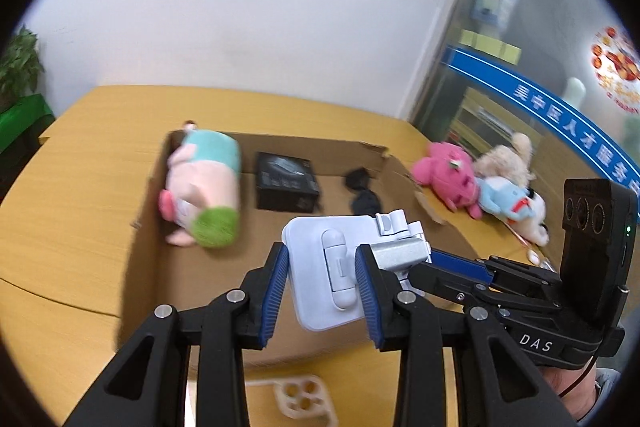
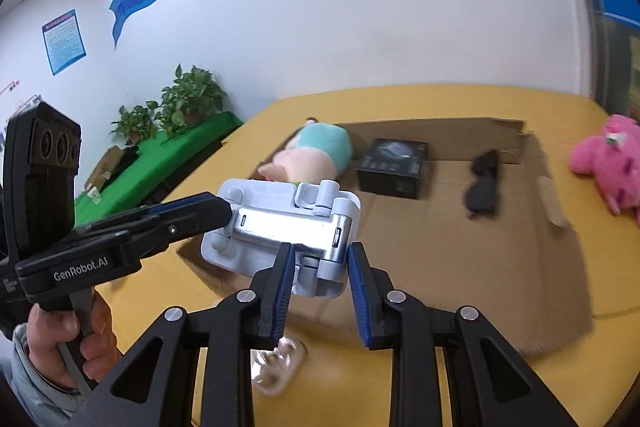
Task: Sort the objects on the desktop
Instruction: 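Lift the phone stand with both grippers and carry over the box, then open both grippers to release the phone stand inside the box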
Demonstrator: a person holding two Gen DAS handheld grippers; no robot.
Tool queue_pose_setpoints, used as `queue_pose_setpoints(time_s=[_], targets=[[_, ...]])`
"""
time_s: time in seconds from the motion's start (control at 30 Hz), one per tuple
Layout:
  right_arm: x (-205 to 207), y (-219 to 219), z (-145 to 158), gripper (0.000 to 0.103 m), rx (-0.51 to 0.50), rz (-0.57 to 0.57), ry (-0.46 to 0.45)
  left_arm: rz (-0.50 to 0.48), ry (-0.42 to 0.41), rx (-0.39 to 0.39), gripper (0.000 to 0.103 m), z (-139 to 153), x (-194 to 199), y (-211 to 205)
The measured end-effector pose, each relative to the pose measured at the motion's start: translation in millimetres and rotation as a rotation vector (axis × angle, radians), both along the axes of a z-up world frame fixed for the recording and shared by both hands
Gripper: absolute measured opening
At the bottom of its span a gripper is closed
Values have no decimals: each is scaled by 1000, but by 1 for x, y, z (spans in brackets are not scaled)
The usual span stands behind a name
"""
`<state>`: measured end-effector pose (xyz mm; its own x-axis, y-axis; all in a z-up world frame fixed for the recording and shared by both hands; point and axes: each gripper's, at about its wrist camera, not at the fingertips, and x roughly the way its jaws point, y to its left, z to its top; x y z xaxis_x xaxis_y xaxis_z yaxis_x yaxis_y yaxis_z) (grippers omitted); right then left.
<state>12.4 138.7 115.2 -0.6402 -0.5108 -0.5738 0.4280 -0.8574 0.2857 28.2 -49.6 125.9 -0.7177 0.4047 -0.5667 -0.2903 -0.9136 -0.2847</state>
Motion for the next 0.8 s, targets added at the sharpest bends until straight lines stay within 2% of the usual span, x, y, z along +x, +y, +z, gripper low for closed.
queue_pose_setpoints(time_s=[0.13, 0.2, 0.43, 0.53, 0.63, 0.8], targets=[[-30, -29, -11, 26, -16, 45, -42, 49, -31, -2, 33, -10, -20, -27], [-42, -44, -23, 27, -20, 64, -79, 73, -73, -14, 33, -22, -32, -38], [-74, -78, -88, 27, -22, 94, -262, 121, -205, -84, 33, -69, -54, -53], [-83, -86, -113, 28, -2, 99, -358, 132, -261, -159, 34, -85, -60, -50], [-91, -86, -116, 29, 8, 89, -390, 135, -260, -239, 36, -90, -60, -42], [-97, -88, -130, 29, -7, 95, -467, 142, -267, -322, 36, -94, -61, -36]])
